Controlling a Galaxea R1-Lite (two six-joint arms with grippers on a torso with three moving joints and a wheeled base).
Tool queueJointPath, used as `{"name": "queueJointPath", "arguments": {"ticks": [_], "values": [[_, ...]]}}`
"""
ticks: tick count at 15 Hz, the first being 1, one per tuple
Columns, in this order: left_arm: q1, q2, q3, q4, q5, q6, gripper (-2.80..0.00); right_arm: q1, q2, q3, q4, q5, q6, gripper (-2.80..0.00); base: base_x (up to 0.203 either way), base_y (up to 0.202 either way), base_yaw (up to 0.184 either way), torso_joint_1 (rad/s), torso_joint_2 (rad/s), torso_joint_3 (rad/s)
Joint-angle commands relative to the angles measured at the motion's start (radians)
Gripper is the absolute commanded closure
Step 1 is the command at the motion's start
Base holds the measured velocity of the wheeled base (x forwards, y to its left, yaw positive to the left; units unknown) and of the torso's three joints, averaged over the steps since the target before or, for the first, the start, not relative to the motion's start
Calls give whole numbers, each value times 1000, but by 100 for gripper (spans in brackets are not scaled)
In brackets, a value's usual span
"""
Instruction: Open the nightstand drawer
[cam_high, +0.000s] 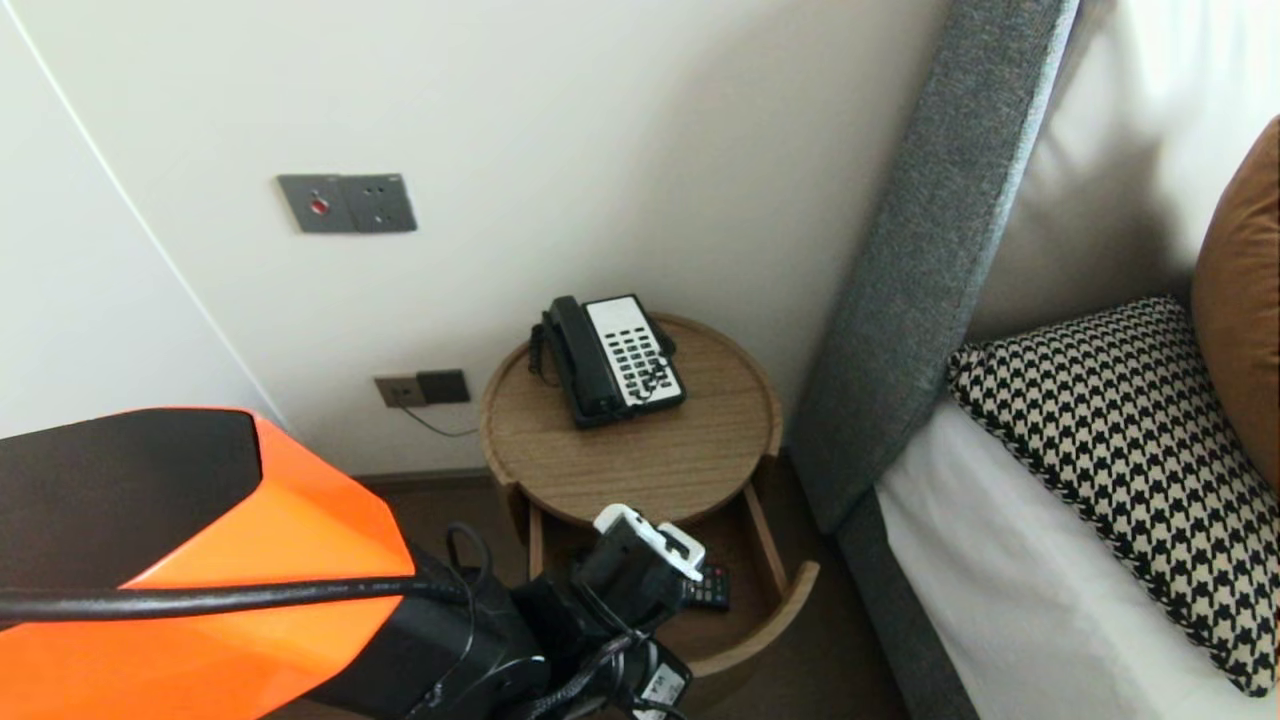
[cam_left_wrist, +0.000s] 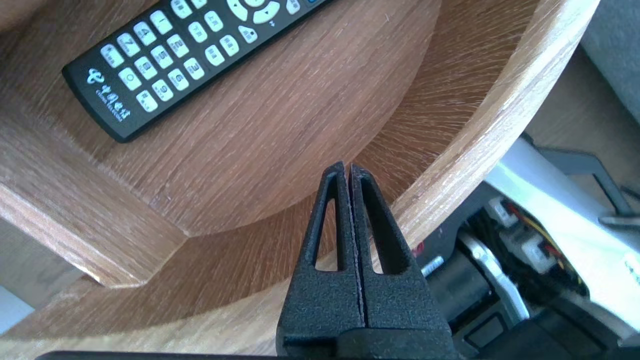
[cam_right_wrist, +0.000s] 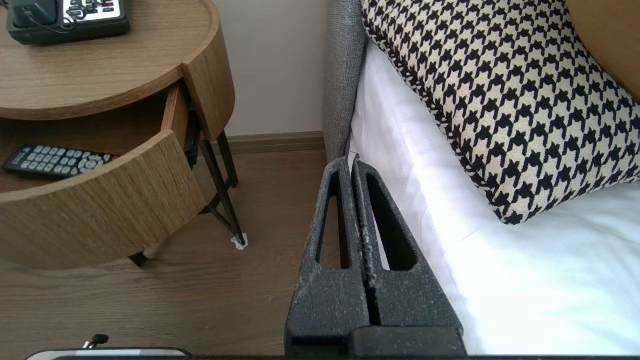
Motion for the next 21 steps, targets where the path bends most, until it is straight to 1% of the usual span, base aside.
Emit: {"name": "queueJointPath", "arguments": {"ticks": [1, 6, 12, 16, 17, 19, 20, 21], "values": [[-17, -1, 21, -2, 1, -2, 0, -1, 1, 0, 0, 0, 0, 0, 0, 0, 0, 0, 0, 0], [-58, -31, 75, -27, -2, -3, 0, -1, 1, 0, 0, 0, 0, 0, 0, 0, 0, 0, 0, 0], [-77, -57, 125, -27, -13, -4, 0, 0, 1, 0, 0, 0, 0, 0, 0, 0, 0, 0, 0, 0], [-79, -60, 130, -29, -22, -6, 0, 1, 1, 0, 0, 0, -1, 0, 0, 0, 0, 0, 0, 0], [-79, -62, 124, -33, -22, -21, 0, -1, 1, 0, 0, 0, 0, 0, 0, 0, 0, 0, 0, 0], [-74, -69, 99, -35, -10, -92, 0, -1, 1, 0, 0, 0, -1, 0, 0, 0, 0, 0, 0, 0], [-69, -80, 88, -31, 1, -110, 0, -1, 1, 0, 0, 0, -1, 0, 0, 0, 0, 0, 0, 0], [-61, -95, 85, -23, 10, -114, 0, -1, 1, 0, 0, 0, -1, 0, 0, 0, 0, 0, 0, 0]]}}
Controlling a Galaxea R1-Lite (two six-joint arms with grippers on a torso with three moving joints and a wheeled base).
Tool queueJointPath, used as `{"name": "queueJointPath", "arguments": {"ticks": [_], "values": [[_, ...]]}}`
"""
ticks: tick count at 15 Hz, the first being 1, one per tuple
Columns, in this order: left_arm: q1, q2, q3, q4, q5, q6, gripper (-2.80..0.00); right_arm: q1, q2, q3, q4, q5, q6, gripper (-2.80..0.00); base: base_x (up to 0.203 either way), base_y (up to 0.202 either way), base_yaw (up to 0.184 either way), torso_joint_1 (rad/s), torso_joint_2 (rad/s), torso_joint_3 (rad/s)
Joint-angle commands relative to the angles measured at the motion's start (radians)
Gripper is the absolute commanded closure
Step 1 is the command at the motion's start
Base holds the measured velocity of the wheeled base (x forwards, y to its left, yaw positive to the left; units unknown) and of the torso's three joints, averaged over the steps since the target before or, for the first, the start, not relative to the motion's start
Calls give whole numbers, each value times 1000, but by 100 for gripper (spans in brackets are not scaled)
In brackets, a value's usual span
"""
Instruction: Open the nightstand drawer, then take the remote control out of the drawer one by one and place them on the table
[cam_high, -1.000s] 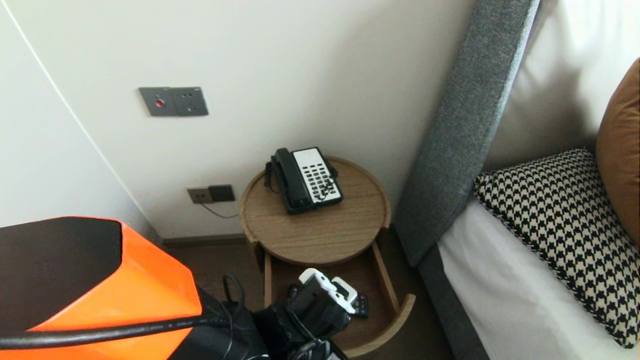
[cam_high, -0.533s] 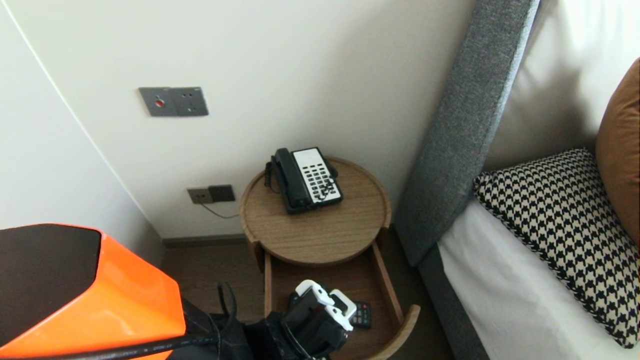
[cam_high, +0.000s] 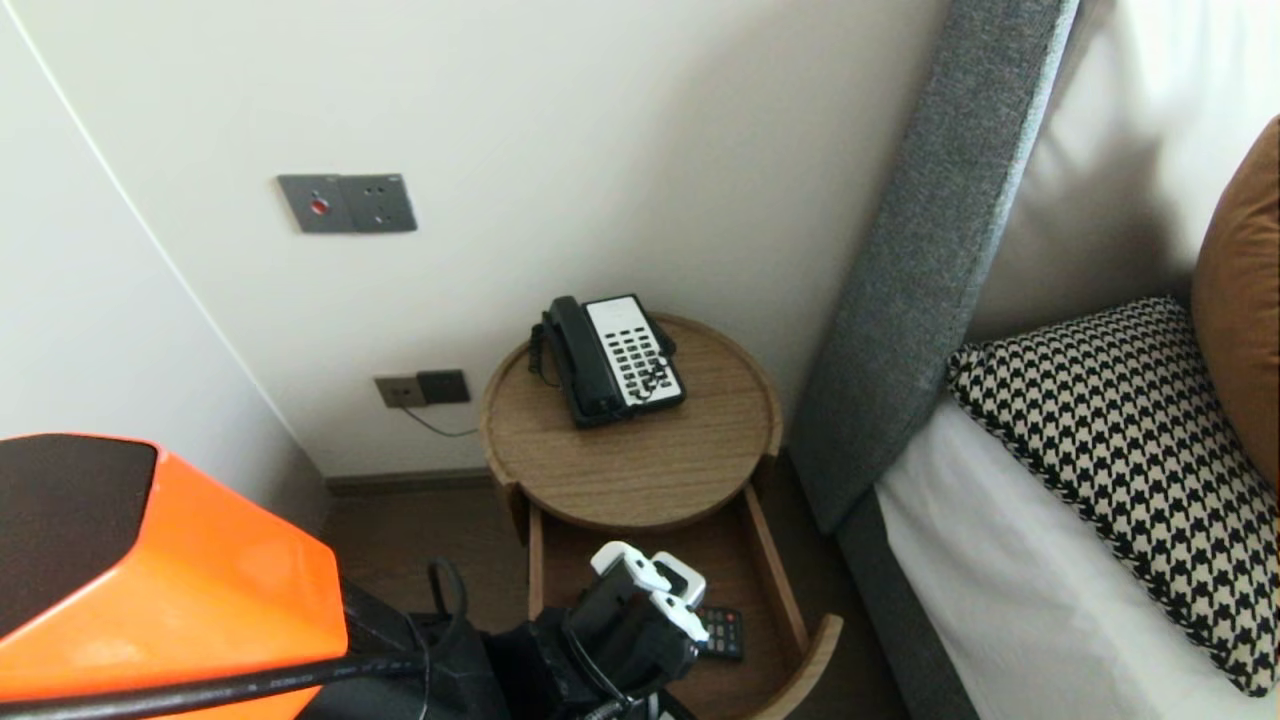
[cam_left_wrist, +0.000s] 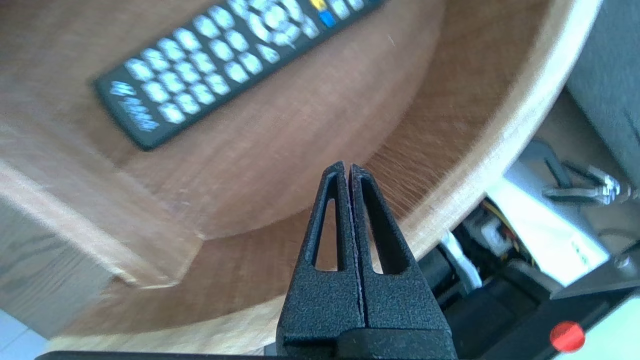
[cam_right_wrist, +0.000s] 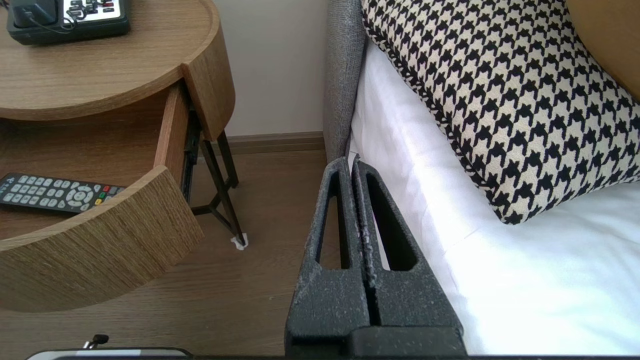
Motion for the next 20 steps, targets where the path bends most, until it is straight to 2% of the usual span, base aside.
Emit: {"name": "queueJointPath", "arguments": {"ticks": [1, 7, 12, 18, 19, 20], "values": [[14, -33, -6, 4, 7, -4, 0, -1, 1, 0, 0, 0, 0, 0, 0, 0, 0, 0, 0, 0], [87, -85, -88, 182, -4, 11, 0, 0, 1, 0, 0, 0, -1, 0, 0, 0, 0, 0, 0, 0], [126, -64, -161, 199, -4, 181, 0, 0, 1, 0, 0, 0, -1, 0, 0, 0, 0, 0, 0, 0], [149, -18, -188, 196, 4, 343, 0, -1, 1, 0, 0, 0, 0, 0, 0, 0, 0, 0, 0, 0], [152, -16, -192, 196, 6, 358, -280, 1, 1, 0, 0, 0, -1, 0, 0, 0, 0, 0, 0, 0], [155, -8, -192, 196, 6, 368, -280, -1, 1, 0, 0, 0, -1, 0, 0, 0, 0, 0, 0, 0]]}}
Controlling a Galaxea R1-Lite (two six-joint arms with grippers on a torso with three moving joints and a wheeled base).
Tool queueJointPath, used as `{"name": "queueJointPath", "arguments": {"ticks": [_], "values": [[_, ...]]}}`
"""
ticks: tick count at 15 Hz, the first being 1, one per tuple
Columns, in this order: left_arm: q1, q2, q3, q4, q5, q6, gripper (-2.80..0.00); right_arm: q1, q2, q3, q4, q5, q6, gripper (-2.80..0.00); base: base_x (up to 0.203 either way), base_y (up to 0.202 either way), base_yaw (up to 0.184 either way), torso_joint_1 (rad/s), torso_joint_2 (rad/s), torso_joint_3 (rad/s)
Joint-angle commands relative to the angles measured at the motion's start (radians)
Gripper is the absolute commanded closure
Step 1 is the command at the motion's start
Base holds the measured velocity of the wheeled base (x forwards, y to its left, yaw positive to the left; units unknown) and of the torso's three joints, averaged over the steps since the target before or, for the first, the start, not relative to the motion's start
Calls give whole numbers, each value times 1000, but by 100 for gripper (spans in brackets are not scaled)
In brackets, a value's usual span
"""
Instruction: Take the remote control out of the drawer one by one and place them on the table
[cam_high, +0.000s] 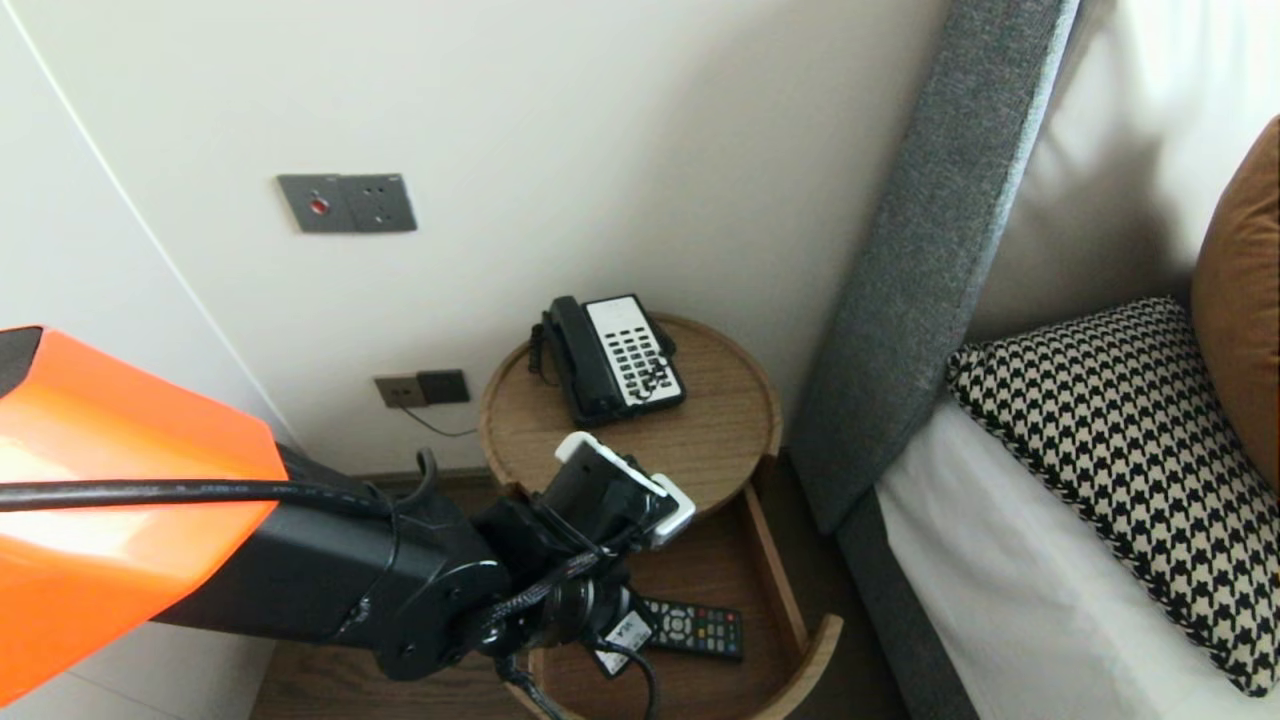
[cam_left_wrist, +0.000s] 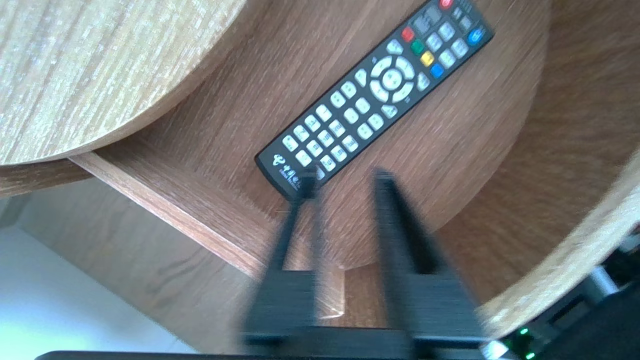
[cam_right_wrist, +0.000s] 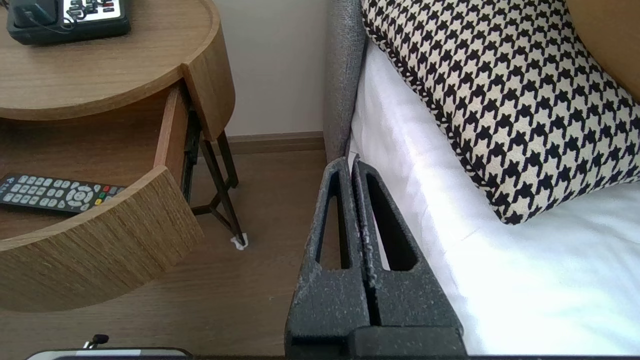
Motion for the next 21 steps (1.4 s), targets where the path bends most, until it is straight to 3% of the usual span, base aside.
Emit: {"name": "queueJointPath", "arguments": {"ticks": [1, 4, 8, 17, 21], "values": [[3, 18, -2, -1, 2, 17, -280, 0, 1, 0, 0, 0, -1, 0, 0, 0, 0, 0, 0, 0], [1, 34, 0, -1, 2, 84, -280, -1, 2, 0, 0, 0, 1, 0, 0, 0, 0, 0, 0, 0], [-4, 57, -2, 0, 1, 86, -280, 0, 1, 0, 0, 0, -1, 0, 0, 0, 0, 0, 0, 0], [-22, 94, -55, -1, 4, 162, -280, 0, 1, 0, 0, 0, -1, 0, 0, 0, 0, 0, 0, 0], [-23, 109, -68, -5, 36, 199, -280, -1, 1, 0, 0, 0, 1, 0, 0, 0, 0, 0, 0, 0]]}}
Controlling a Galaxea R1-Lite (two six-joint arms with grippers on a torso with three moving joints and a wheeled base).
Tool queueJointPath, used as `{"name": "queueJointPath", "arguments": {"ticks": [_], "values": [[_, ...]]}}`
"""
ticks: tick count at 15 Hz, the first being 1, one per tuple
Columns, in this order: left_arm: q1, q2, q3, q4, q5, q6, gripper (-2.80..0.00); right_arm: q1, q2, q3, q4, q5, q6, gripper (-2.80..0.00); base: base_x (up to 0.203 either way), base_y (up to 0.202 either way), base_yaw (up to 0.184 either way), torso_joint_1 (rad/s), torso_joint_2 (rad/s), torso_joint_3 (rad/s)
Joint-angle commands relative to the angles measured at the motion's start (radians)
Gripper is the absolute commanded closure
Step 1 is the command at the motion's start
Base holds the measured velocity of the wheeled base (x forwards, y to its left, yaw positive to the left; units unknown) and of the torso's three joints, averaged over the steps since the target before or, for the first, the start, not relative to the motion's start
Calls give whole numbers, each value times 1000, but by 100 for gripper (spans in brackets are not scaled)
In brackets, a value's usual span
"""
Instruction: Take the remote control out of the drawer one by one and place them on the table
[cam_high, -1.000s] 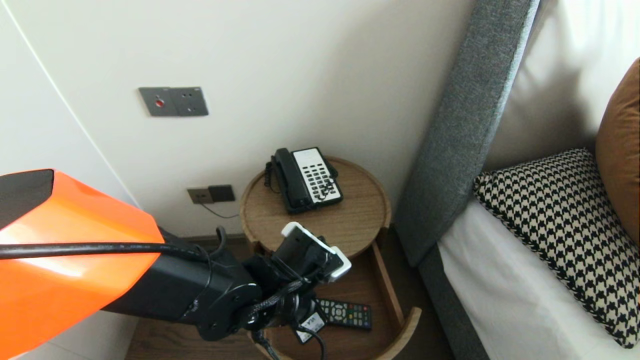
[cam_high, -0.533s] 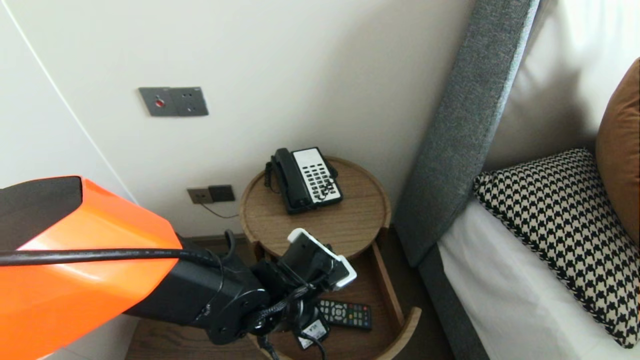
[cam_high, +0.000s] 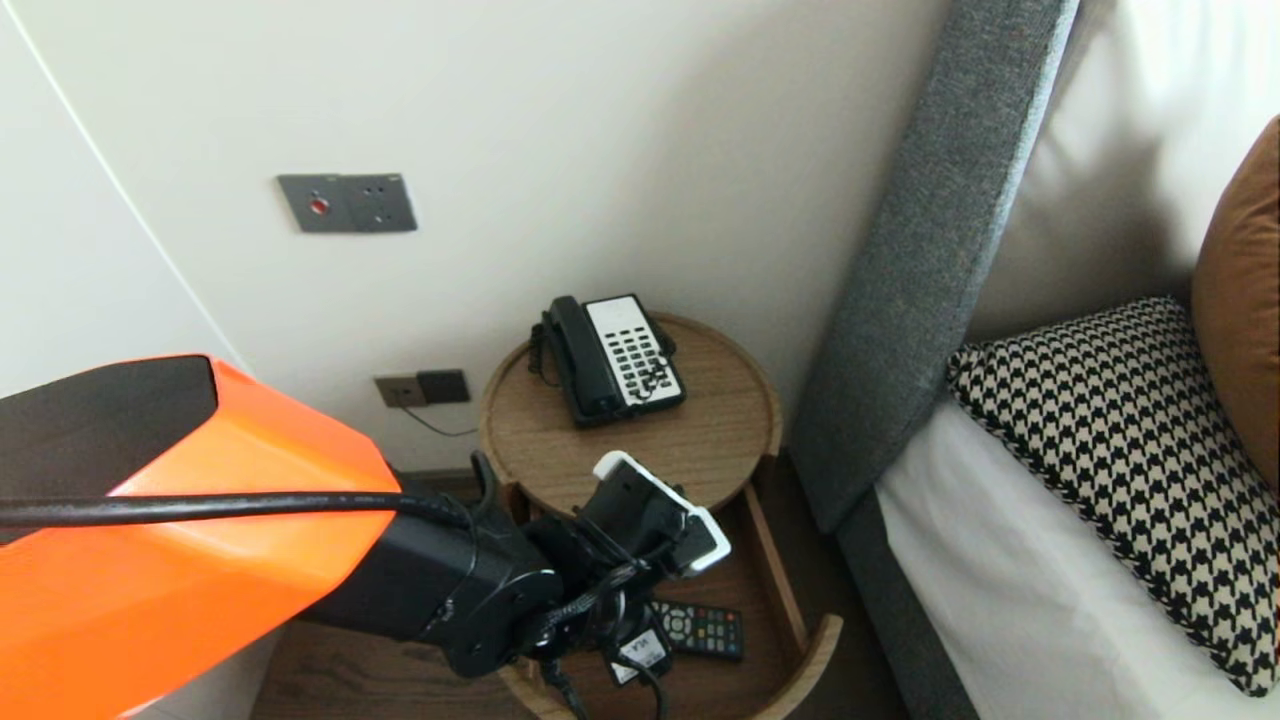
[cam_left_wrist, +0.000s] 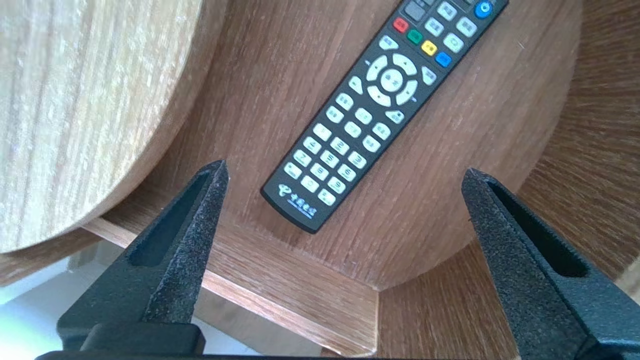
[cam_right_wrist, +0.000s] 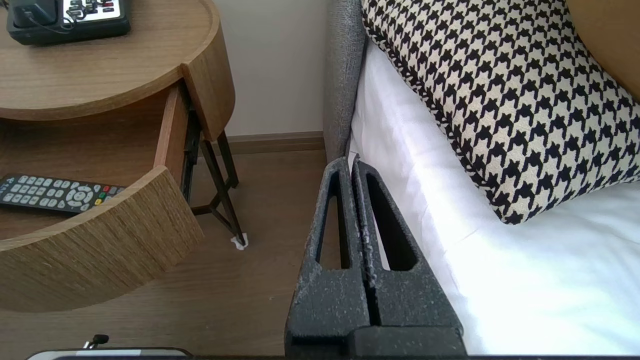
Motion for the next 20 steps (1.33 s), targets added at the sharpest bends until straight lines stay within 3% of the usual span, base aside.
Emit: {"name": "queueJointPath", "arguments": {"ticks": [1, 20], "values": [[1, 9, -2, -3, 4, 10, -280, 1, 1, 0, 0, 0, -1, 0, 0, 0, 0, 0, 0, 0], [-50, 147, -162, 36, 7, 29, -280, 1, 1, 0, 0, 0, -1, 0, 0, 0, 0, 0, 0, 0]]}}
